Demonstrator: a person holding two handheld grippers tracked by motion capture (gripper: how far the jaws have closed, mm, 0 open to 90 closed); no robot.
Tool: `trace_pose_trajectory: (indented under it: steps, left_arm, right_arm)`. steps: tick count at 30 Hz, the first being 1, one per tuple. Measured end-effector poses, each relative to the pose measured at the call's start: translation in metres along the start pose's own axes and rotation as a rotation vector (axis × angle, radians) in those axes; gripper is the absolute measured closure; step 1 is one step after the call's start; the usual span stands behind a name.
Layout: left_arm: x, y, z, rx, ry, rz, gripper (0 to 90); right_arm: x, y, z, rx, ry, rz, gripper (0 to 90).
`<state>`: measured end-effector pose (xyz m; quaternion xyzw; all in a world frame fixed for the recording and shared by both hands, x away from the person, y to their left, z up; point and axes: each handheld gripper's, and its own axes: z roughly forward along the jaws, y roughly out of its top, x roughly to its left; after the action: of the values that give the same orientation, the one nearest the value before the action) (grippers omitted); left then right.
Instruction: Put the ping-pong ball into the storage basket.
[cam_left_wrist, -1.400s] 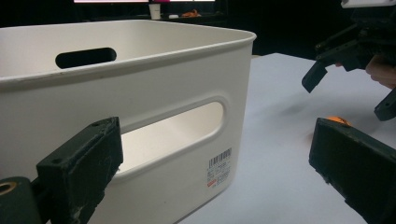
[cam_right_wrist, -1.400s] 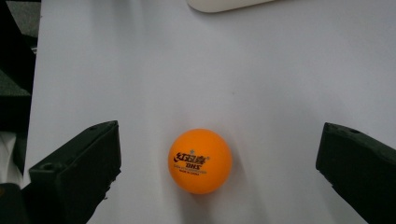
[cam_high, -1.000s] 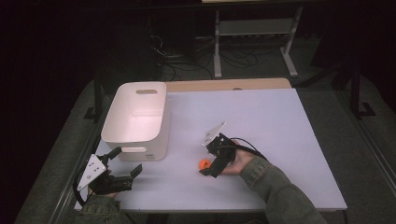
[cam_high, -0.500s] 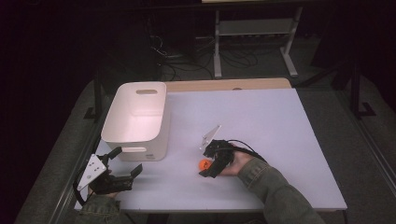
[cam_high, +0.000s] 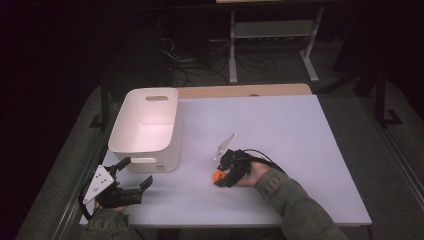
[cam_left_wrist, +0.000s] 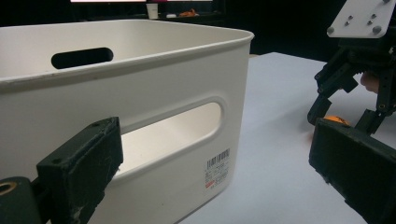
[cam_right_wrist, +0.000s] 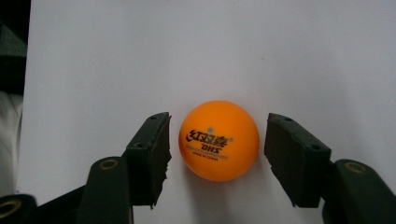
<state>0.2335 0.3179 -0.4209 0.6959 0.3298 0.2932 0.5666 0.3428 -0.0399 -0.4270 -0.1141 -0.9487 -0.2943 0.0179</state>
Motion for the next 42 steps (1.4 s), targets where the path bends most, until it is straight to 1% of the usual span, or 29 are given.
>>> trace_pose_trajectory:
  steps: [4, 8, 10, 13, 19, 28, 35, 42]
  left_arm:
    - [0.0, 0.0, 0.0, 0.0, 0.0, 0.0, 2.4]
    - [0.0, 0.0, 0.0, 0.0, 0.0, 0.0, 2.4]
    - [0.0, 0.0, 0.0, 0.0, 0.0, 0.001, 2.4]
    - [0.0, 0.0, 0.0, 0.0, 0.001, 0.0, 2.4]
    - [0.0, 0.0, 0.0, 0.0, 0.001, 0.001, 2.4]
    - [0.0, 0.0, 0.0, 0.002, 0.0, 0.001, 2.4]
    - [0.0, 0.0, 0.0, 0.003, -0.001, 0.0, 2.4]
    - [0.0, 0.0, 0.0, 0.003, 0.0, 0.0, 2.4]
  right_arm:
    - [0.0, 0.0, 0.002, 0.002, -0.002, -0.003, 42.2]
    - [0.001, 0.0, 0.003, 0.011, -0.001, -0.003, 45.8]
    - [0.001, 0.0, 0.003, 0.009, 0.004, -0.01, 48.2]
    - [0.002, 0.0, 0.004, 0.007, 0.002, -0.016, 48.6]
    - [0.003, 0.001, 0.003, 0.004, -0.004, -0.003, 49.2]
    - [0.001, 0.005, -0.008, -0.024, 0.006, 0.013, 49.3]
    - [0.003, 0.014, -0.018, -0.036, 0.012, 0.006, 49.3]
    - [0.001, 0.023, -0.028, -0.039, 0.012, 0.002, 49.4]
